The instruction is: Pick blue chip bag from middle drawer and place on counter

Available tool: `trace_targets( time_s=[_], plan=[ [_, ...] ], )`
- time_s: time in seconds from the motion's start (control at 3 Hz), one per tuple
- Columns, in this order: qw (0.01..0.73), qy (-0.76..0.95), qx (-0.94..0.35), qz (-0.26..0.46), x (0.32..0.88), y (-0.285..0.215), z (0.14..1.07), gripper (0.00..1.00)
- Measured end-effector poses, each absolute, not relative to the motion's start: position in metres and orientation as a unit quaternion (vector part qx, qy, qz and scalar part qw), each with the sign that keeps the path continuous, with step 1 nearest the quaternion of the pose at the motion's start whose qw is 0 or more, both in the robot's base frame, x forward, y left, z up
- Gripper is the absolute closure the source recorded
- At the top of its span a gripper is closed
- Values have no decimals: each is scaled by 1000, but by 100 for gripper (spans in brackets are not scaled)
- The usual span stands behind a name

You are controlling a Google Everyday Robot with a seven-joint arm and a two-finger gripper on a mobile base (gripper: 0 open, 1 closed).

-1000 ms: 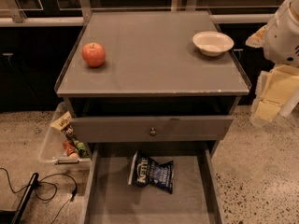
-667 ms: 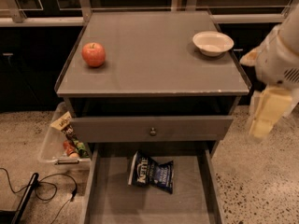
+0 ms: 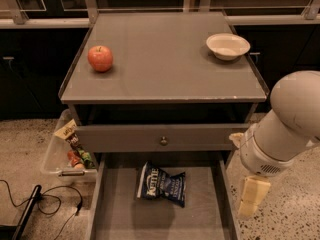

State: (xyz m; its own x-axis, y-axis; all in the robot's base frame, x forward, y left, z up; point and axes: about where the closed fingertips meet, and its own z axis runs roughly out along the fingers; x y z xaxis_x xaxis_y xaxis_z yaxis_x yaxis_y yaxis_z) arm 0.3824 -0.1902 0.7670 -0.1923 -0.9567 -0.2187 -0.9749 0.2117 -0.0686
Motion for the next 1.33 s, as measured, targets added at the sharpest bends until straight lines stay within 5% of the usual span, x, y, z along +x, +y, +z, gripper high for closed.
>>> trace_targets(
  time_s=[0.67,1.33],
  plan=[
    [117,776,-618,55,390,-186,732,0],
    [191,772,-588,150,443,-144,581,0]
  ],
)
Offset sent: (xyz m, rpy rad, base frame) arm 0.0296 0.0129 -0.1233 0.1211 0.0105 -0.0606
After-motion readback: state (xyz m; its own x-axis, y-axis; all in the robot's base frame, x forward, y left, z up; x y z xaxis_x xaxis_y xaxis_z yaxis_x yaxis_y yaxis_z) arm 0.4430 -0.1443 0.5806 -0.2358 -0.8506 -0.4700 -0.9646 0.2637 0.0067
